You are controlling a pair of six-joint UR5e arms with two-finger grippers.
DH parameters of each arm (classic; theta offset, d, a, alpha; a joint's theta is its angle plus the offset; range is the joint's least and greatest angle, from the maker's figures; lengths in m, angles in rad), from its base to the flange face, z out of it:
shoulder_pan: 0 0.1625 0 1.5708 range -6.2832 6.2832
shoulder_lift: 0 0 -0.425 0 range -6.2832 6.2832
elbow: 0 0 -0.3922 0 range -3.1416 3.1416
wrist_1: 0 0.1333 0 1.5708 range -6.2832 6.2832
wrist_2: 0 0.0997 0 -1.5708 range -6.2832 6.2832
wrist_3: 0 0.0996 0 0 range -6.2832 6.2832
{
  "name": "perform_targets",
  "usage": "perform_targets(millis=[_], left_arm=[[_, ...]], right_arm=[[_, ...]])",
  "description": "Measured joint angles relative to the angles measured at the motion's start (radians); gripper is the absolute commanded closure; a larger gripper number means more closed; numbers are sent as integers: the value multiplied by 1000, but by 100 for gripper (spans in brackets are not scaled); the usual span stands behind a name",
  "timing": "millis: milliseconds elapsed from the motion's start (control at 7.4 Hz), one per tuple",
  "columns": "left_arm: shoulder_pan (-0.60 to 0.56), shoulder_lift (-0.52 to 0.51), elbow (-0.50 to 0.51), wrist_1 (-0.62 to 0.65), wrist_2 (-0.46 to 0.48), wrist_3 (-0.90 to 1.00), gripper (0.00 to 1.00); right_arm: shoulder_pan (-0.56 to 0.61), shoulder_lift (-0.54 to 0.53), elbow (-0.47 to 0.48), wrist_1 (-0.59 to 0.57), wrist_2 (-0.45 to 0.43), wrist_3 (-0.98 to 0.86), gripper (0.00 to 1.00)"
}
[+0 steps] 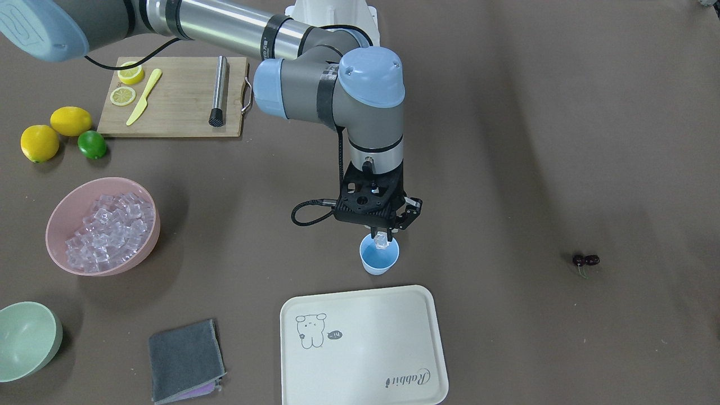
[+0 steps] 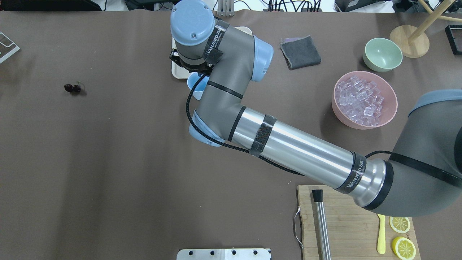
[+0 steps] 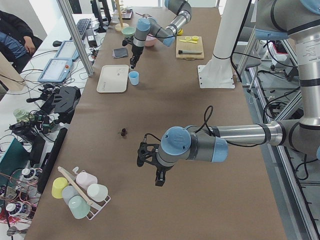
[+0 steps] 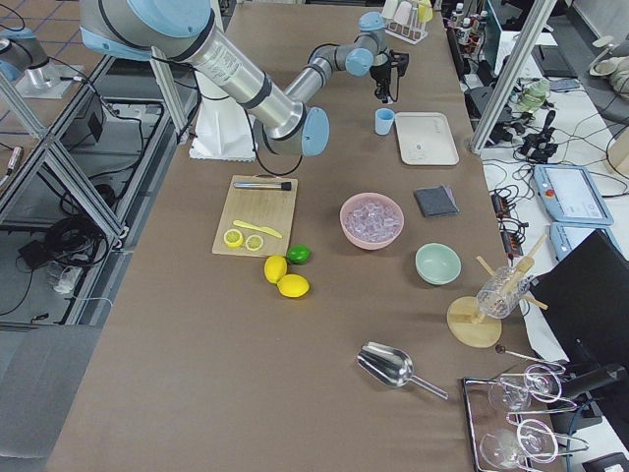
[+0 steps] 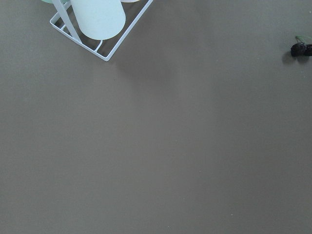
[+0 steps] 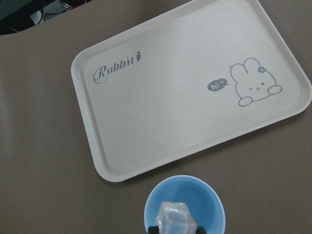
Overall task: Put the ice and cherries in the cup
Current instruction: 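Carry the ice cube with the right gripper over the light-blue cup, then open the right gripper to drop the ice cube into the cup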
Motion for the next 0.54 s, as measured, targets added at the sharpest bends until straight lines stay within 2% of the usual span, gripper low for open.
perform_targets(millis=[135,541], left_arm=[[0,-1,-2,0,0,0,2],[0,0,-6,0,0,0,2]], right_arm=[[1,-2,6,0,-1,-12,8],[21,-57,64,-1,11,-69,5]])
